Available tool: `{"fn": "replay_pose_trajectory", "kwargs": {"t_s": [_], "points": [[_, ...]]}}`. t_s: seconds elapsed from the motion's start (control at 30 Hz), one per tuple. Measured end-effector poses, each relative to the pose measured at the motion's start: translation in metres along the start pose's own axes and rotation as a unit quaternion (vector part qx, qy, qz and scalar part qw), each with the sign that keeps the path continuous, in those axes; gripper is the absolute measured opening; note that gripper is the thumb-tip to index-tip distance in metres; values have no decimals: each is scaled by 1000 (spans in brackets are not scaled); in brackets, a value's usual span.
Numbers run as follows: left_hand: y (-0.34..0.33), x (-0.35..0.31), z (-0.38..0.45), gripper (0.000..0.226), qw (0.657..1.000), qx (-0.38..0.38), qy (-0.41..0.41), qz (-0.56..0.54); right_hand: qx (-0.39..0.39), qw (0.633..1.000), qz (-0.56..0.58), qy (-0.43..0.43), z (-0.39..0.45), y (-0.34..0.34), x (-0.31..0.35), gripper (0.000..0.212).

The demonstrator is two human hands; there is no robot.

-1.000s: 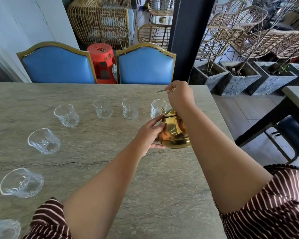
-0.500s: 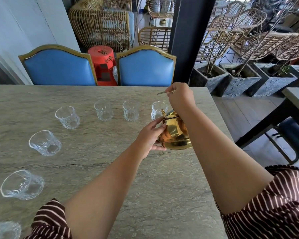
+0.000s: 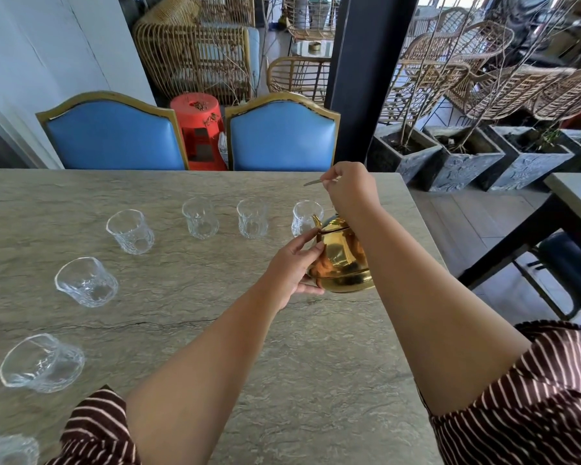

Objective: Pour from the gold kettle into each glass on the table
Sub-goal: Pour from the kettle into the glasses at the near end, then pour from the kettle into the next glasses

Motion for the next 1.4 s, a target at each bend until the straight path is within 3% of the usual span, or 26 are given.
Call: {"fn": "replay_pose_trajectory", "kwargs": {"t_s": [0.57, 0.77, 1.1, 1.4], "points": [[-2, 8, -1, 41, 997, 17, -43, 63, -75, 994, 83, 3, -34, 13, -36, 18], [11, 9, -5, 51, 996, 8, -62, 68, -84, 990, 117, -4, -53, 12, -40, 33], [64, 6, -24, 63, 994, -13, -91, 66, -34, 989, 139, 42, -58, -27, 5, 15], [102, -10, -20, 80, 996, 4, -76, 47, -26, 993, 108, 39, -37, -63, 50, 16]]}}
Point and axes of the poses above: each hand's wrist, its own z-axis towards the middle knuckle, its own y-axis out of the back of the hand, x = y × z, the point moved 10 cm from there along z, towards the middle knuckle, and after that the axes turned 2 degrees about -x, right-handed, at the moved point
